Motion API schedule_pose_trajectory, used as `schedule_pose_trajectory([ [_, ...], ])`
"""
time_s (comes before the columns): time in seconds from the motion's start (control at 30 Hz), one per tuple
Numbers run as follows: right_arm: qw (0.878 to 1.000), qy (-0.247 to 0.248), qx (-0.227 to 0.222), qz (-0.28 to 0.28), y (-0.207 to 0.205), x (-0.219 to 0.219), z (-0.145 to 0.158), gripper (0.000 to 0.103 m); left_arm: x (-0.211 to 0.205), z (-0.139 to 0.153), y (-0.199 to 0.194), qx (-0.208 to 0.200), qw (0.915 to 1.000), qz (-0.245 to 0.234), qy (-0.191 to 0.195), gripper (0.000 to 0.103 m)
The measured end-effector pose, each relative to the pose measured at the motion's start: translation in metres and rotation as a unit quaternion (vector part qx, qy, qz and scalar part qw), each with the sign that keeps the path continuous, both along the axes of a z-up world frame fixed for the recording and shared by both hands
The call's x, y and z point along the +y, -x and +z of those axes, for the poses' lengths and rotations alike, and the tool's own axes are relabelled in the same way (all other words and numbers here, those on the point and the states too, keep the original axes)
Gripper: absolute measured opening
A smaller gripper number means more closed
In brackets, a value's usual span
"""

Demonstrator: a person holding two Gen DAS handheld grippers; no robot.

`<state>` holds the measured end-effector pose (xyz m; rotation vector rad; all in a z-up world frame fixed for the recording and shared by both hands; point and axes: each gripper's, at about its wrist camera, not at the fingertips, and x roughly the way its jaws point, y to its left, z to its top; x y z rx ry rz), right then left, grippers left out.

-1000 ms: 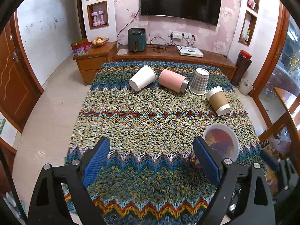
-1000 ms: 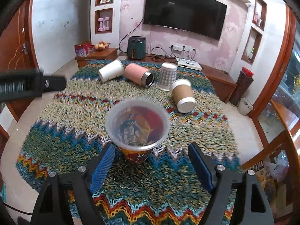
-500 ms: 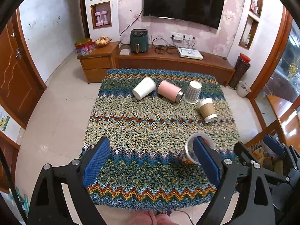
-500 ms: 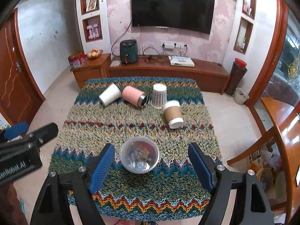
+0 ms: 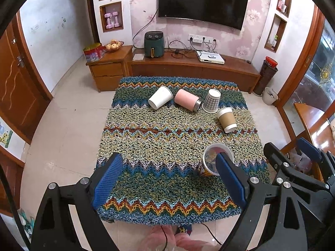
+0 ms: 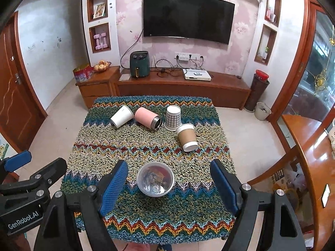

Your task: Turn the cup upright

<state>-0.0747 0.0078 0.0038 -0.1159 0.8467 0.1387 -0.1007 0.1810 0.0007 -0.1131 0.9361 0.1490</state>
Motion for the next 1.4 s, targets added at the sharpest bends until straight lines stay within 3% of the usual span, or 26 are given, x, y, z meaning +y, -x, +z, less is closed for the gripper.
schedule_pose_trajectory([
  [0.67,1.0,0.017,-0.001,-0.001,-0.006,0.007,0.004,0.081,0.001,0.009,-0.009,-0.005,0.9997,0.017,-0.02,0.092],
  [1.4,1.0,0.017,0.017,0.001,-0.023,0.006,-0.006,0.081,-0.002,-0.002,-0.022,0.009,0.9995,0.021,-0.024,0.092],
])
